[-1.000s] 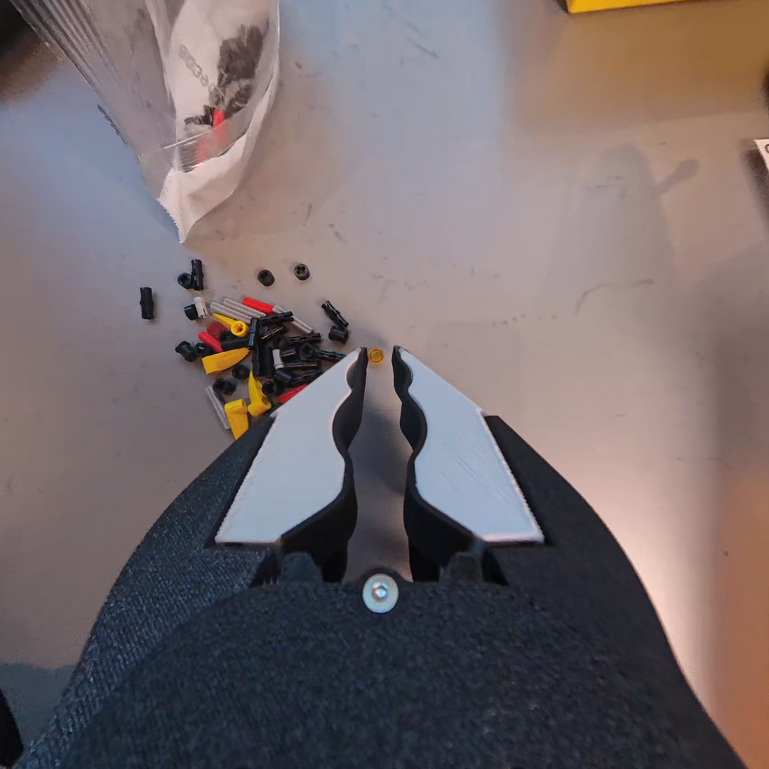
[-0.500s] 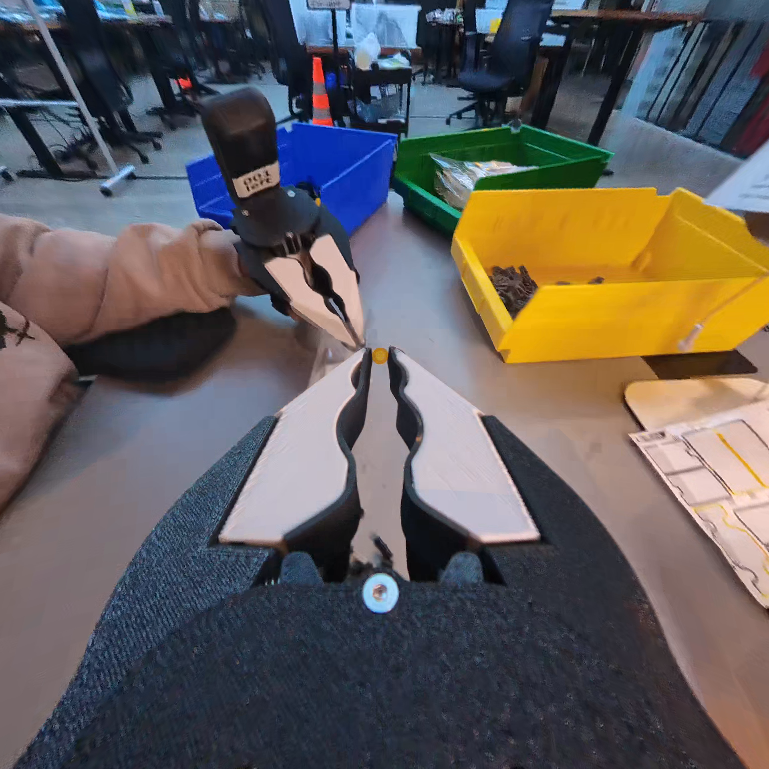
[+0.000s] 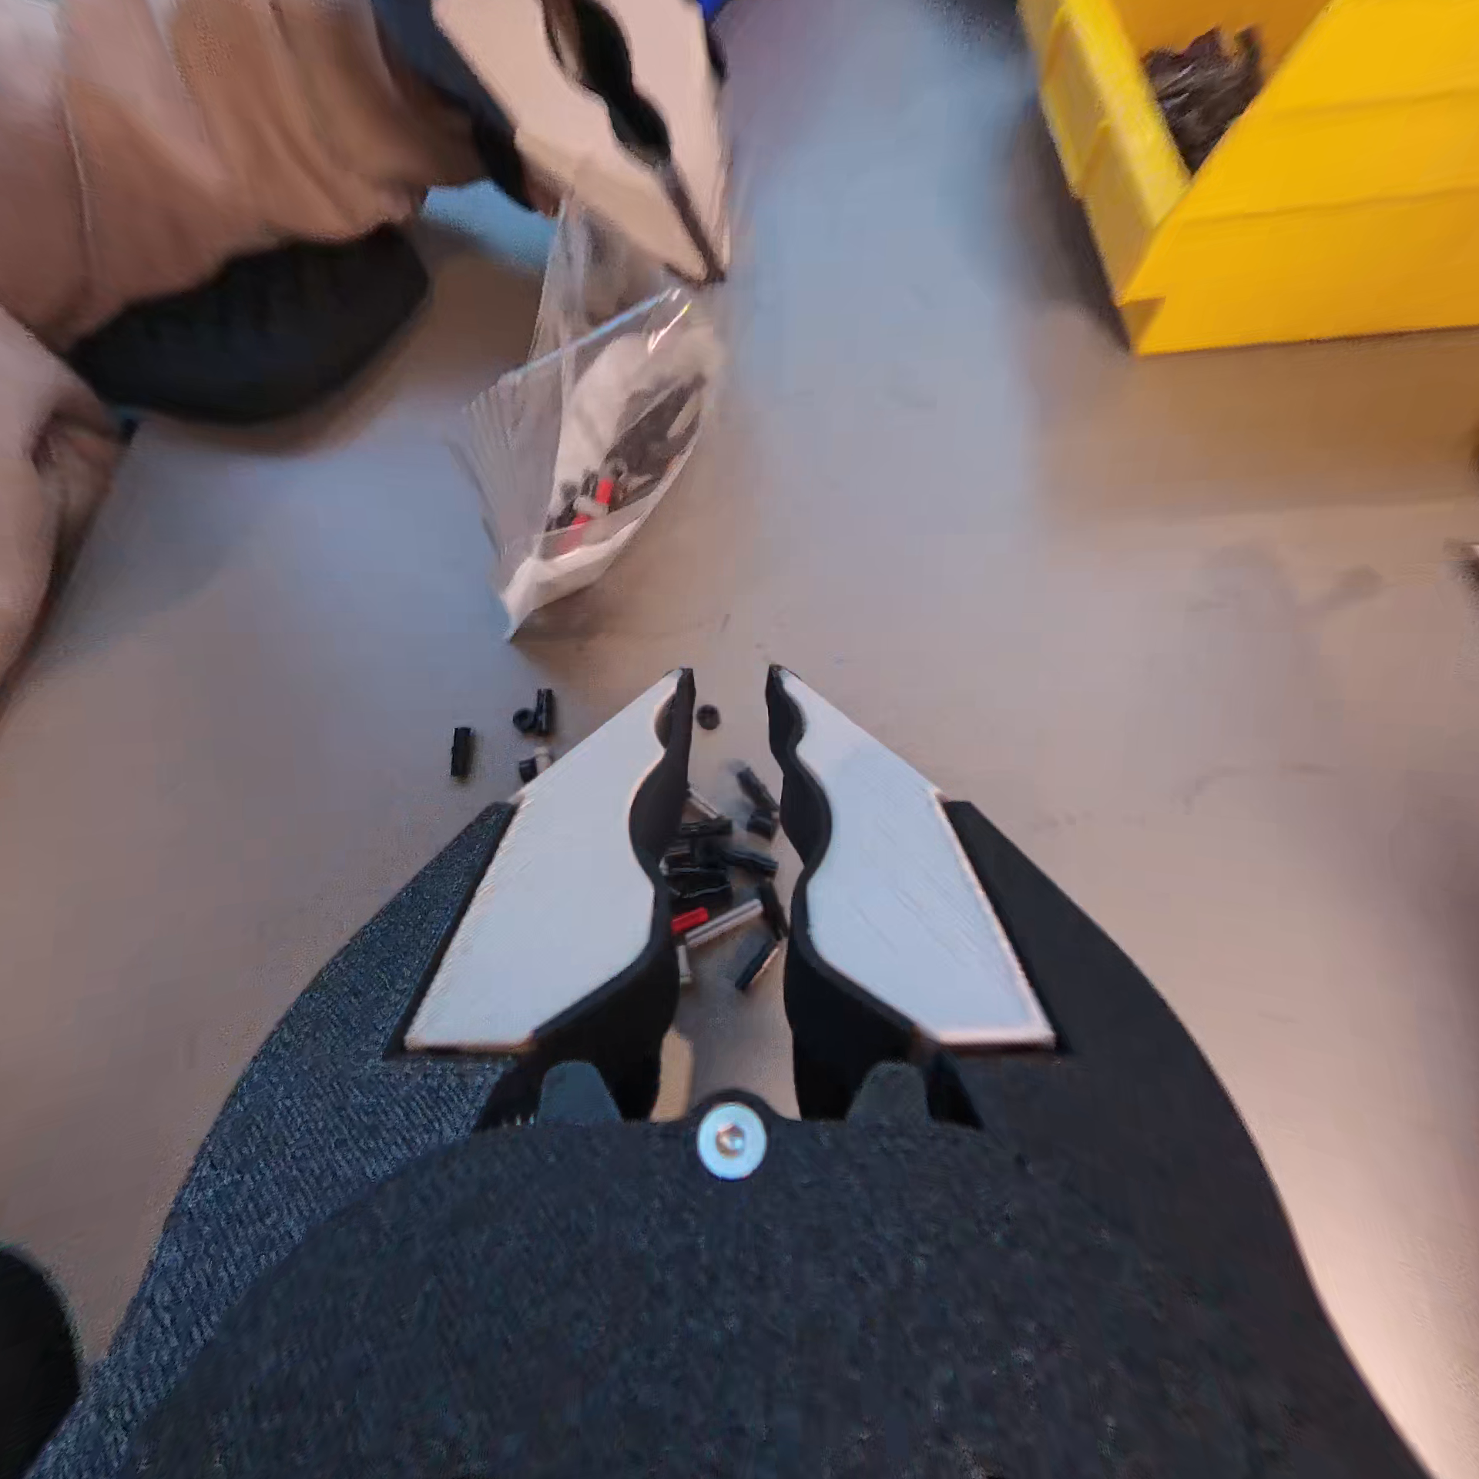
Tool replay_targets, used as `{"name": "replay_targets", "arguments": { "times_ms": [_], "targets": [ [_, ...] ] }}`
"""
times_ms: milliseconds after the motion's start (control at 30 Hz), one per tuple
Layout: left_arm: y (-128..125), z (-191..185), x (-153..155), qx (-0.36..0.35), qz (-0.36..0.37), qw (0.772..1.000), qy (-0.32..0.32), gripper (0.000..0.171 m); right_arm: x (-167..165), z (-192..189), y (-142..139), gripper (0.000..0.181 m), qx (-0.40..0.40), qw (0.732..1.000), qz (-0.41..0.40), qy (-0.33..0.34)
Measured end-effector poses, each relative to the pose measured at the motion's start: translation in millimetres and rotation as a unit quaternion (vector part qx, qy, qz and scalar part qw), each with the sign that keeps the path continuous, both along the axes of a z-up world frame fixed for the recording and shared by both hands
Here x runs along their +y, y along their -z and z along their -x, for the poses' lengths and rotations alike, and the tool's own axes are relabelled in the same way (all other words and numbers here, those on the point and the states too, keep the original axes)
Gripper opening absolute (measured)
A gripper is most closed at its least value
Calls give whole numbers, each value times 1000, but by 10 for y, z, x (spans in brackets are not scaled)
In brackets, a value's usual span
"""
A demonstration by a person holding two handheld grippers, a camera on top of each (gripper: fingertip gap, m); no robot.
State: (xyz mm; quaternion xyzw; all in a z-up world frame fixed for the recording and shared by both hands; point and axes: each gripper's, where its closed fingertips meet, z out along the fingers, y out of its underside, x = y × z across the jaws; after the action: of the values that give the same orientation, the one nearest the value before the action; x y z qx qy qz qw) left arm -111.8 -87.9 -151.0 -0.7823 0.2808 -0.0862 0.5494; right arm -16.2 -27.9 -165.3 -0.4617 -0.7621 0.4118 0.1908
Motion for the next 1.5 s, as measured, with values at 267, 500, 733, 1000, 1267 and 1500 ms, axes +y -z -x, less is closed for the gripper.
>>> {"name": "replay_targets", "arguments": {
  "times_ms": [267, 500, 733, 1000, 1267, 1500],
  "targets": [
    [-13, 17, -5, 0, -2, 1000, -2, 0, -143, 19, 412, 12, -71, 993, -85, -32],
    [-17, 16, -7, 0, -3, 1000, -3, 0, -131, 32, 455, 6, -80, 991, -107, -29],
    [-25, 19, -3, -1, -4, 1000, -2, 0, -90, 319, -667, 7, 141, 989, -5, 45],
    [-27, 11, -7, 1, -5, 1000, -2, 0, -339, 561, -888, 18, 176, 981, -3, 81],
    [-6, 124, 13, 9, 2, 1000, -28, 0, -66, 88, -440, 21, 45, 998, -33, 22],
    [-45, 228, 7, 2, -4, 999, -46, 0, -297, -68, 284, 20, -98, 985, -134, -57]
  ]
}}
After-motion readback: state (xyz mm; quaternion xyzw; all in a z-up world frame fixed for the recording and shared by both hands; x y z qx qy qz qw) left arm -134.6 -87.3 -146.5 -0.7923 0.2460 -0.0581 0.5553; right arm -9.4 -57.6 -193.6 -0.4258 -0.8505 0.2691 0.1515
